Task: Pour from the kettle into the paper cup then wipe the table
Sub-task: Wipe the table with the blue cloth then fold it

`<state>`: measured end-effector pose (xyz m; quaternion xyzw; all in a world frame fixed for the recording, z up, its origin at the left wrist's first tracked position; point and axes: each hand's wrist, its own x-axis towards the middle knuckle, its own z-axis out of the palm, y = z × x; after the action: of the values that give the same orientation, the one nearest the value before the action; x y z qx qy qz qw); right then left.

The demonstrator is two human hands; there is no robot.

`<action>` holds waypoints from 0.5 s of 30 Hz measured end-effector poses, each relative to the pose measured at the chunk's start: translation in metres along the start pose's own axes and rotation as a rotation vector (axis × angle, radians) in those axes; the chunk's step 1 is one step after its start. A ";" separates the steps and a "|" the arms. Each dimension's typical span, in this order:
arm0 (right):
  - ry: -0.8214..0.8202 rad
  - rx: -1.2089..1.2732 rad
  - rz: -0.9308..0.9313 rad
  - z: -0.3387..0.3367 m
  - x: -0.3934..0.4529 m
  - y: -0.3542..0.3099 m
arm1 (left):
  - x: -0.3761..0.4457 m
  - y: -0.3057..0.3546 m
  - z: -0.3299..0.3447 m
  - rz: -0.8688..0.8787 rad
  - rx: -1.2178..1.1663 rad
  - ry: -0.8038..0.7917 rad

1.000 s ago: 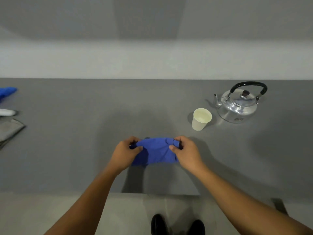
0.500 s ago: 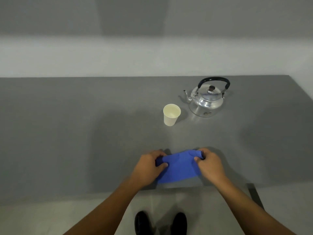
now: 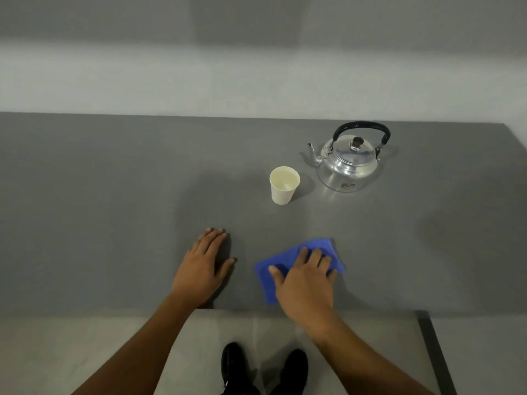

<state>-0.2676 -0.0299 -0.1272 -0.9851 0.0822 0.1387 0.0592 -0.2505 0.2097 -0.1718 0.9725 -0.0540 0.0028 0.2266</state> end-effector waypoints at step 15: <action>0.089 0.113 -0.257 0.016 0.004 0.108 | -0.003 -0.003 0.003 0.009 0.062 0.007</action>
<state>-0.2872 -0.1336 -0.1537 -0.9878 -0.0345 0.0814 0.1281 -0.2534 0.2115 -0.1765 0.9788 -0.0574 0.0091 0.1966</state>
